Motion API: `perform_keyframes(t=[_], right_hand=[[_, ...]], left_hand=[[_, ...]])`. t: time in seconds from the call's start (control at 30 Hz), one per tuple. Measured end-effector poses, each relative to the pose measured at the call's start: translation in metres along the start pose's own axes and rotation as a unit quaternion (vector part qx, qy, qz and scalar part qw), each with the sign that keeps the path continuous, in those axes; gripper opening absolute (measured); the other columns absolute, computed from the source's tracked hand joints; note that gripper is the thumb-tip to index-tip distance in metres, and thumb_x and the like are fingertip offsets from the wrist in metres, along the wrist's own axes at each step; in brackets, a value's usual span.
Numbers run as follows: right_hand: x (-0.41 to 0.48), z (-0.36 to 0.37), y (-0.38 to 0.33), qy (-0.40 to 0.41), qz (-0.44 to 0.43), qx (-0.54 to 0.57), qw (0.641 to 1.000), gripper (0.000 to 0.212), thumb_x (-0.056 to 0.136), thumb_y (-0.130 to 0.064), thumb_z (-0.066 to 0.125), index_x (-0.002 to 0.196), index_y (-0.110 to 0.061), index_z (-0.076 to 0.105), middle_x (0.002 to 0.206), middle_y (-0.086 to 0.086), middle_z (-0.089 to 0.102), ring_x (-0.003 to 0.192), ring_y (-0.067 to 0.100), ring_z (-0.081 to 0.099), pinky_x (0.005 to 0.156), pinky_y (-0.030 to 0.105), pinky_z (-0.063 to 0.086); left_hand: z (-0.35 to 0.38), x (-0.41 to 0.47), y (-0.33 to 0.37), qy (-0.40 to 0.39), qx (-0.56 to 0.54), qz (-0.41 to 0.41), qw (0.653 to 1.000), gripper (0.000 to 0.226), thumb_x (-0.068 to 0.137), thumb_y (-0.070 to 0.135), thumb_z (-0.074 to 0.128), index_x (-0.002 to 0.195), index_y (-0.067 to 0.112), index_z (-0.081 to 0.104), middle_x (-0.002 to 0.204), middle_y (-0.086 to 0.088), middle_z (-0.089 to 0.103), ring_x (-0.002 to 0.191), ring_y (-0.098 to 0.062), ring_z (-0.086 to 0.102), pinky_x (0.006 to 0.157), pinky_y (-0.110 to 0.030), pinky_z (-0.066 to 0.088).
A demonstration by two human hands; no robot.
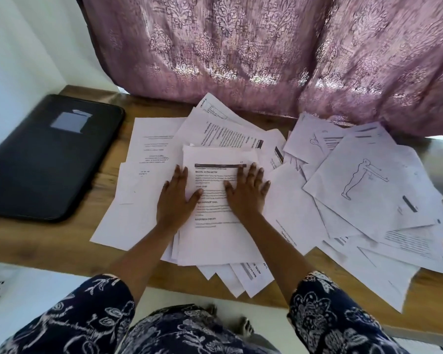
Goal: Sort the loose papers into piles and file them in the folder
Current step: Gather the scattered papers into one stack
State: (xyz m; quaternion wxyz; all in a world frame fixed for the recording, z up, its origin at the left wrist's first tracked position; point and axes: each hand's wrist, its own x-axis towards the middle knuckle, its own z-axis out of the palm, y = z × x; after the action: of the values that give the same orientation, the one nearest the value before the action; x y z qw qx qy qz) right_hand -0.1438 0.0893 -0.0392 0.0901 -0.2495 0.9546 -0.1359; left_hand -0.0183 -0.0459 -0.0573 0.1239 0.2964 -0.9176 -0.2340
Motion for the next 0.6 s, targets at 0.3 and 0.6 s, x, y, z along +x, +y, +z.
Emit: perform_keyframes(t=[0.3, 0.6], right_hand=[[0.001, -0.048, 0.031, 0.024, 0.243, 0.452, 0.858, 0.063, 0.085, -0.029, 0.068, 0.138, -0.010, 0.038, 0.125, 0.003, 0.050, 0.118, 0.025, 0.050, 0.097, 0.032, 0.041], [-0.026, -0.057, 0.050, -0.146, 0.143, 0.514, 0.833, 0.022, 0.082, 0.000, 0.069, 0.104, -0.002, 0.064, 0.106, 0.014, 0.069, 0.082, 0.024, 0.066, 0.063, 0.025, 0.056]], left_hand=[[0.004, 0.002, -0.003, -0.019, 0.078, 0.019, 0.997, 0.069, 0.097, 0.053, 0.038, 0.153, 0.015, 0.023, 0.162, -0.008, 0.007, 0.149, -0.022, 0.012, 0.118, -0.038, 0.012], [-0.003, 0.002, 0.002, -0.022, 0.045, 0.016, 0.999, 0.075, 0.093, 0.062, 0.035, 0.153, 0.019, 0.021, 0.162, -0.007, 0.010, 0.148, -0.021, 0.013, 0.119, -0.040, 0.011]])
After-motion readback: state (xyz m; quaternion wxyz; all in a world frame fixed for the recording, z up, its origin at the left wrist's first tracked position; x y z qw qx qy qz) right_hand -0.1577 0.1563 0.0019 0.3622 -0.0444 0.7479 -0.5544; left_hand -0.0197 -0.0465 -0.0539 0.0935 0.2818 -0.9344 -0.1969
